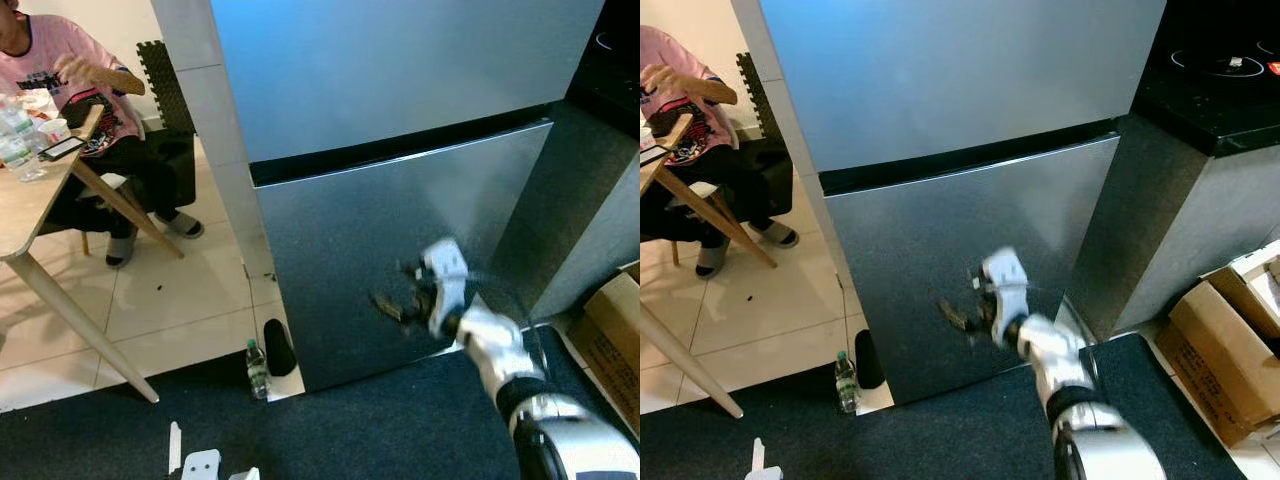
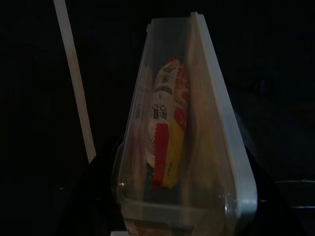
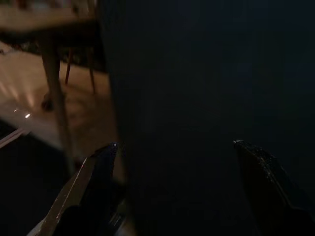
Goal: Restocking fridge
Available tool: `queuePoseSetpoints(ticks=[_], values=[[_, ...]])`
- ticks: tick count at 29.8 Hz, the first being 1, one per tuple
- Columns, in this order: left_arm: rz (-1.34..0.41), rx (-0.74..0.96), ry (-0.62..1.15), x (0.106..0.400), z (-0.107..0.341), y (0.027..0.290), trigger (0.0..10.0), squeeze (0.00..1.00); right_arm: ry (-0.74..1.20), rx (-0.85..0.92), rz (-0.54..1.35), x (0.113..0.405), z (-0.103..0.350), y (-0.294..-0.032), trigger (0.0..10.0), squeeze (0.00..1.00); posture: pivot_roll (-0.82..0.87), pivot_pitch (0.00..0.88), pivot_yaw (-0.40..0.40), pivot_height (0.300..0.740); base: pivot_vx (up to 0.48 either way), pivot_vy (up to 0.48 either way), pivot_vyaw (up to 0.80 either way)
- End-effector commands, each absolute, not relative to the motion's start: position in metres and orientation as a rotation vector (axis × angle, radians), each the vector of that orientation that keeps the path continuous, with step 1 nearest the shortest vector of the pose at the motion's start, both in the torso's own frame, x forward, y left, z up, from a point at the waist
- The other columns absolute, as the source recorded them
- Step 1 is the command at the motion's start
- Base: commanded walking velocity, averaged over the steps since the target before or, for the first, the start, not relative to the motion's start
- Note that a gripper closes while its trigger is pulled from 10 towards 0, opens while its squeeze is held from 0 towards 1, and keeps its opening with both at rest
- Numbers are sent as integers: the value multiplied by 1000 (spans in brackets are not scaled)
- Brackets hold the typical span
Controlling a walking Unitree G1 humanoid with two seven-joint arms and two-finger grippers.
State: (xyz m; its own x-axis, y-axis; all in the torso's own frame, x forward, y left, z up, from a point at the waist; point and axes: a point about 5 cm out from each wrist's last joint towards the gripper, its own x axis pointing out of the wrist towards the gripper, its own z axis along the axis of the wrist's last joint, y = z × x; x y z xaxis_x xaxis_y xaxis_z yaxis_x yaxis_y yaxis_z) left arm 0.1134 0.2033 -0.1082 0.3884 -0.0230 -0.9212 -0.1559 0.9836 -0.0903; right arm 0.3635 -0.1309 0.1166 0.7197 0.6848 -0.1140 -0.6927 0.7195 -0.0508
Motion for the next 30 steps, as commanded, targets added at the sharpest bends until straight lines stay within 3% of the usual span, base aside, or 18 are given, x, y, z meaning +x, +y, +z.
queuePoseSetpoints(ticks=[1, 13, 30], values=[[52, -179, 1185, 109, -110, 199, 10000, 0, 68, -134, 794, 366, 123, -127, 10000, 0, -11, 4, 42, 740, 0, 0, 0], [39, -155, 1183, 110, -109, 202, 10000, 0, -73, -372, 837, 388, 180, -110, 10000, 0, -12, 0, 41, 740, 0, 0, 646], [37, -155, 1192, 105, -110, 205, 10000, 0, -178, -343, 971, 384, 199, -108, 10000, 0, -17, 0, 44, 740, 0, 0, 674]])
